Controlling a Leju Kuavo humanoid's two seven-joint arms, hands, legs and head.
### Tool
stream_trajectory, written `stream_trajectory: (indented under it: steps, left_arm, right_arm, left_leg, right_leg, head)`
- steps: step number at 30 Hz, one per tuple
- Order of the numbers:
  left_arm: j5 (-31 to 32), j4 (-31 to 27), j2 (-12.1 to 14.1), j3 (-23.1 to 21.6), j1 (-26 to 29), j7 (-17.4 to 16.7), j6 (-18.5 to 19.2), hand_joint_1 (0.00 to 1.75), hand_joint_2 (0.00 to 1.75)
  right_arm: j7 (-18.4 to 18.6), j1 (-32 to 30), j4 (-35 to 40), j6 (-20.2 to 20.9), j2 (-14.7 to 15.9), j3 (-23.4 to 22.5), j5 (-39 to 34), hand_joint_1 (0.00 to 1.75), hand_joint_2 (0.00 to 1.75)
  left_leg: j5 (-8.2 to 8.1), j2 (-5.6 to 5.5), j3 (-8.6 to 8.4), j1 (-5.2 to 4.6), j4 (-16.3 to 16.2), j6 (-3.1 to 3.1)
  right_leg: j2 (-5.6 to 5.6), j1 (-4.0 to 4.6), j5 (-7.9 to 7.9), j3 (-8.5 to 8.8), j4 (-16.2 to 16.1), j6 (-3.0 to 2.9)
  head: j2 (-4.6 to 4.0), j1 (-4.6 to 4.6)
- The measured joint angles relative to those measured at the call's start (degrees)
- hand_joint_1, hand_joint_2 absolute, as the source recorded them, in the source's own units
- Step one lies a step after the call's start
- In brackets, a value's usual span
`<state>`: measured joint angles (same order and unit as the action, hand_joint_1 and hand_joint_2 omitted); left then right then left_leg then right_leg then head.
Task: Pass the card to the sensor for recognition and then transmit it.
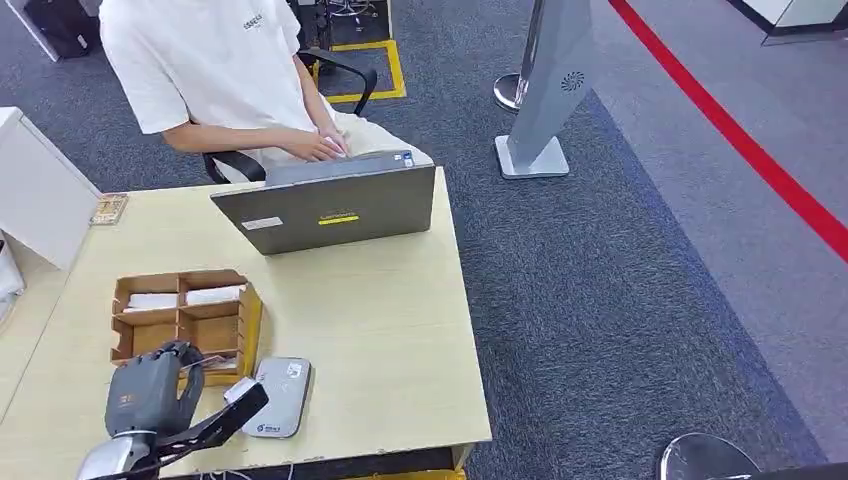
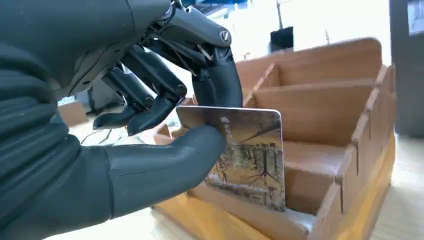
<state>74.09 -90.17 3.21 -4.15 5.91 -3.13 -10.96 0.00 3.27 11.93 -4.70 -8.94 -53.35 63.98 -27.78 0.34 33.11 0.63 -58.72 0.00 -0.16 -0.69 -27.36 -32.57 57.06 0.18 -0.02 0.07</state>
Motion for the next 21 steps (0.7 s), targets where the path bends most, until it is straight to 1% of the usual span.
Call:
stream_trajectory:
  steps: [3,7,10,13,16,19,21]
  left_arm:
    - [0.2,-2.9,0.9,-0.5,0.8,0.0,0.9,1.75,1.75]
    - [0.2,-4.8,1.4,-0.7,1.3,0.1,1.1,1.75,1.75]
    - [0.9,-7.4,2.7,-1.8,1.6,1.2,0.8,1.75,1.75]
    - [2.1,-11.7,5.5,-3.9,1.2,1.9,1.9,1.75,1.75]
    - [1.9,-15.8,9.2,-6.6,-0.4,3.0,3.7,1.75,1.75]
    - [-1.0,-19.7,13.5,-9.0,-3.2,4.6,6.0,1.75,1.75]
    - [-3.0,-22.0,15.8,-10.0,-5.5,5.2,6.3,1.75,1.75]
  right_arm:
    - [0.0,0.0,0.0,0.0,-0.3,0.0,0.0,0.00,1.75]
    - [0.0,0.0,0.0,-0.1,-0.4,0.0,0.0,0.00,1.75]
    - [0.0,0.0,0.0,-0.1,-0.4,-0.2,0.2,0.00,1.75]
    - [0.0,0.0,0.0,-0.1,-0.4,-0.4,0.5,0.00,1.75]
    - [0.2,0.0,0.0,0.1,-0.4,-0.5,0.9,0.00,1.75]
    - [0.5,0.0,0.0,0.4,-0.4,-1.1,1.1,0.00,1.75]
    - [0.5,0.0,0.0,0.4,-0.4,-1.4,1.3,0.00,1.75]
  left_leg:
    - [0.00,-0.02,0.01,0.00,0.0,0.00]
    - [0.00,-0.01,0.00,0.00,0.0,0.00]
    - [0.00,-0.02,0.00,0.00,0.0,0.00]
    - [0.01,-0.02,-0.01,0.00,0.0,0.00]
    - [0.01,-0.02,-0.01,0.01,0.0,0.00]
    - [0.03,-0.02,-0.01,0.02,0.0,-0.04]
    - [0.03,-0.01,-0.02,0.02,0.0,-0.04]
  right_leg:
    - [-0.02,0.00,-0.01,0.00,0.0,-0.01]
    - [-0.02,0.00,-0.01,0.00,0.0,-0.01]
    - [-0.02,0.00,0.00,0.00,0.0,-0.01]
    - [-0.02,0.00,0.00,0.00,0.0,-0.01]
    - [-0.02,0.01,0.00,0.00,0.0,-0.01]
    - [-0.03,0.01,0.00,0.00,0.0,-0.01]
    - [-0.02,0.01,0.00,0.00,0.0,-0.02]
  head:
    - [0.00,0.00]
    - [0.00,0.00]
    - [0.00,0.00]
    - [0.00,0.00]
    - [0.00,0.00]
    - [0.00,0.02]
    - [0.00,0.00]
